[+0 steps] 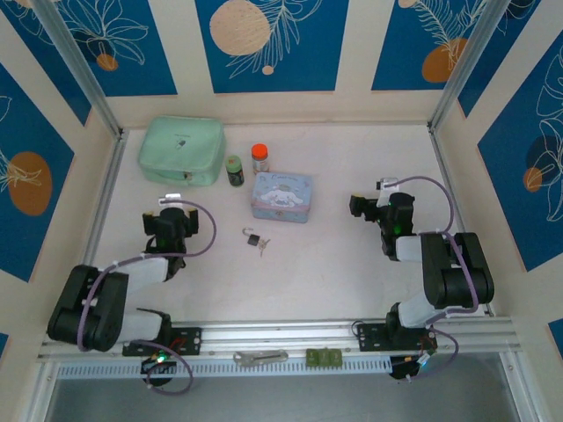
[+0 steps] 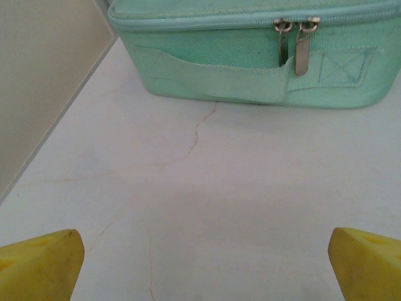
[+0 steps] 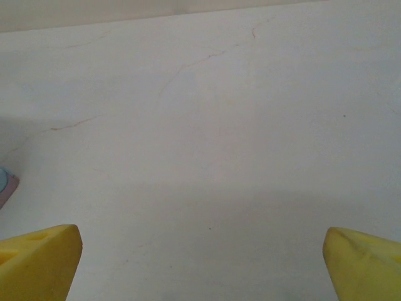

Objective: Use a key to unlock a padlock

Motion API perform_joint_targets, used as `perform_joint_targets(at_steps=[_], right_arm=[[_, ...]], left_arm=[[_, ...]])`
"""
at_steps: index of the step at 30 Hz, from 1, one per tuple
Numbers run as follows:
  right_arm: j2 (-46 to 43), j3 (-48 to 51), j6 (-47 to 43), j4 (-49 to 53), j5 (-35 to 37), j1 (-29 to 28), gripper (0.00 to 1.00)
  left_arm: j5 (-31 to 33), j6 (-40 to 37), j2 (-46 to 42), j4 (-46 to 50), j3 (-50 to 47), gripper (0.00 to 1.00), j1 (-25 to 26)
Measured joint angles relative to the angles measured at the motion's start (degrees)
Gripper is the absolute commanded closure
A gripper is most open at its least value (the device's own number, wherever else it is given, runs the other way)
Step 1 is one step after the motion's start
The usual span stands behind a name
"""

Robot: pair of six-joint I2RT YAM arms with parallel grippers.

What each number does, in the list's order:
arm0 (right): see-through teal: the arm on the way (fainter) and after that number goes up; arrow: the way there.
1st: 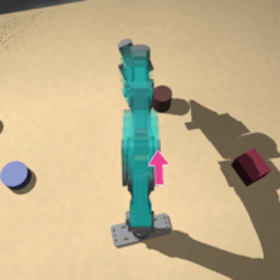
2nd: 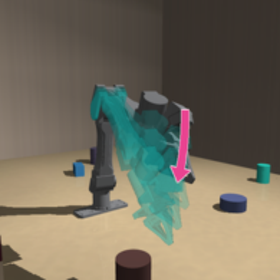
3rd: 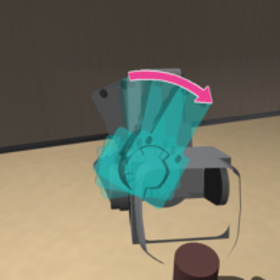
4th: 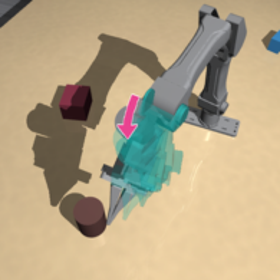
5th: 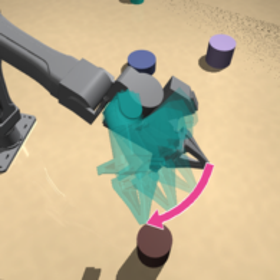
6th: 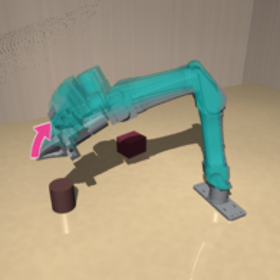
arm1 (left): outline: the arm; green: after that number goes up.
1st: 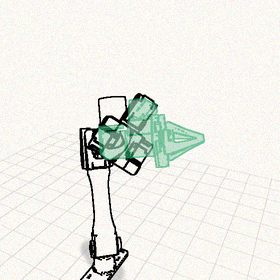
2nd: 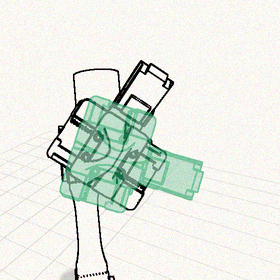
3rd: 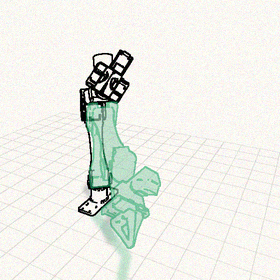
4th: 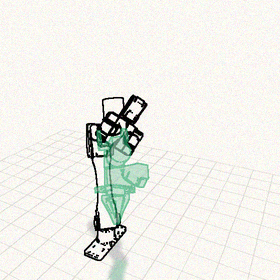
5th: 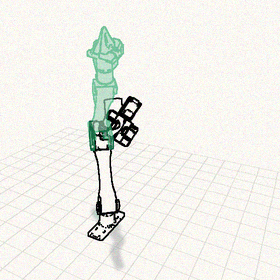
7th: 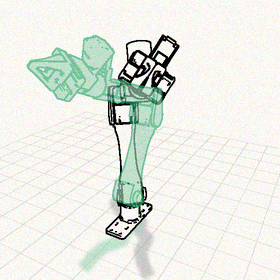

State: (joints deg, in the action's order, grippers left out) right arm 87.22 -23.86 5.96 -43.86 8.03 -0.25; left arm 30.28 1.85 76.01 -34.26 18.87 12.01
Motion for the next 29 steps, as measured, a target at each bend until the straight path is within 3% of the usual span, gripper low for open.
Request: perform_joint_targets(at_steps=[11,29], right_arm=[[0.0,0.0,0.0,-0.7,-0.6,0.0,0.01],[0.0,0.0,0.0,-0.7,-0.6,0.0,0.01]], left_arm=[[-9.3,-5.6,15.4,-30.6,-5.1,0.01,-1.3],[-11.2,-6.5,15.9,-32.9,-3.8,0.01,-1.4]])
